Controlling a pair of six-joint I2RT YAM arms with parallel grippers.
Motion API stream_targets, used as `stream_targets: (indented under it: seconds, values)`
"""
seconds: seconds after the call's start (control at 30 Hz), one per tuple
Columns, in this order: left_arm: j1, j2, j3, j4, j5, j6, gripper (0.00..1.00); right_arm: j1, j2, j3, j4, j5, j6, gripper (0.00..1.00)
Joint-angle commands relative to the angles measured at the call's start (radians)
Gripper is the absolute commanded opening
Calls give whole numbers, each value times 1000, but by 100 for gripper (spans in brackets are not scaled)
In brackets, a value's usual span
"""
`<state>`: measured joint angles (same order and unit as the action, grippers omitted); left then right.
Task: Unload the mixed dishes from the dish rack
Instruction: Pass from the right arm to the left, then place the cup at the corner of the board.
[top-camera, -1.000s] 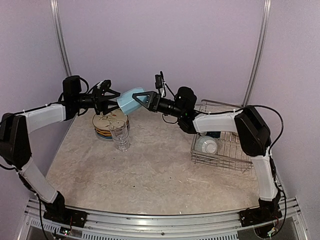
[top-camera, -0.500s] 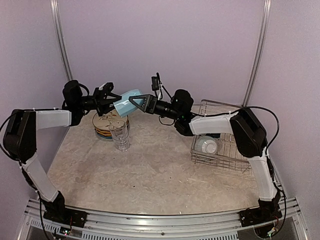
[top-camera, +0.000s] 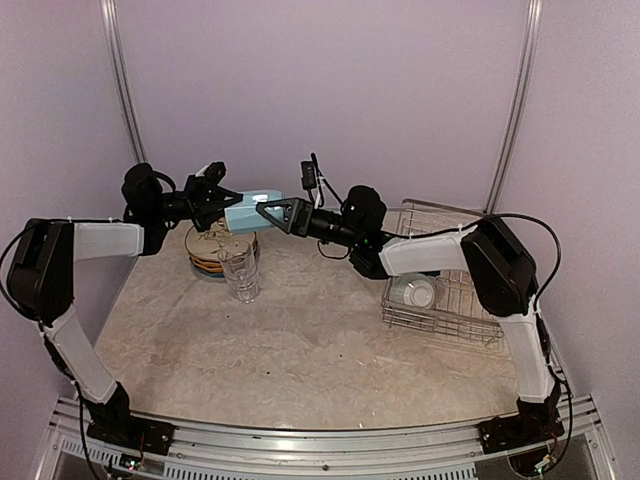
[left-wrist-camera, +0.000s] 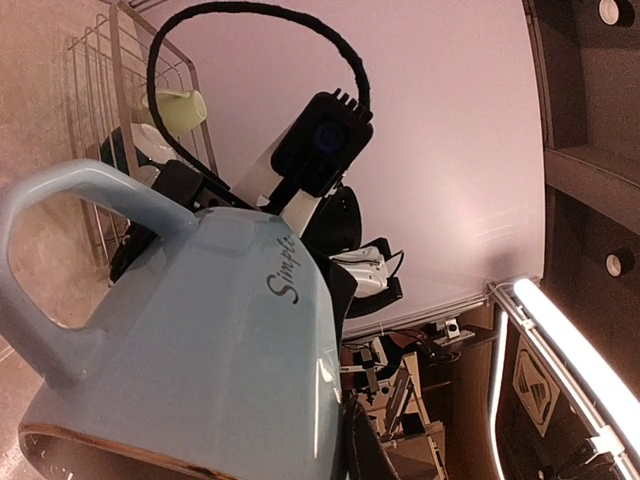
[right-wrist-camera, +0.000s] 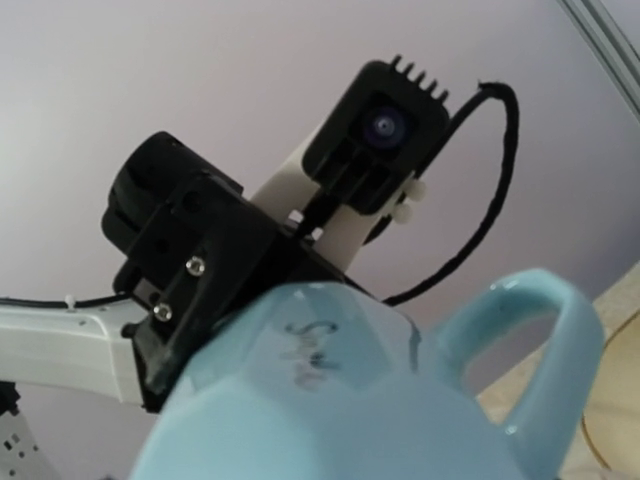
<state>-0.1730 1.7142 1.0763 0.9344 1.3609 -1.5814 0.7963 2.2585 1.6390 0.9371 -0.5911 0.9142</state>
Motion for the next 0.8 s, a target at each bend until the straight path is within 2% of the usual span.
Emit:
stream_targets:
  seconds: [0.0, 0.07, 0.4, 0.57, 0.63, 0.7, 0.77]
  values:
    - [4, -41, -6, 17, -22, 44, 0, 6, -112, -63, 23, 68, -65, 87]
    - [4, -48, -8, 8, -24, 59, 0, 5, -136, -104, 19, 76, -75, 99]
    - [-5, -63, 11, -18, -31, 79, 0, -26, -223, -235, 73, 80, -39, 100]
    - [3, -109, 30, -156, -47, 150, 0, -50, -274, -295, 62, 94, -48, 100]
    - [13, -157, 37, -331, -75, 282, 0, -67, -300, -320, 29, 116, -61, 100]
    - [25, -236, 73, -729, -148, 509, 0, -83, -332, -345, -22, 148, -89, 100]
    - [25, -308, 138, -1106, -293, 750, 0, -98, -365, -357, -112, 194, -131, 100]
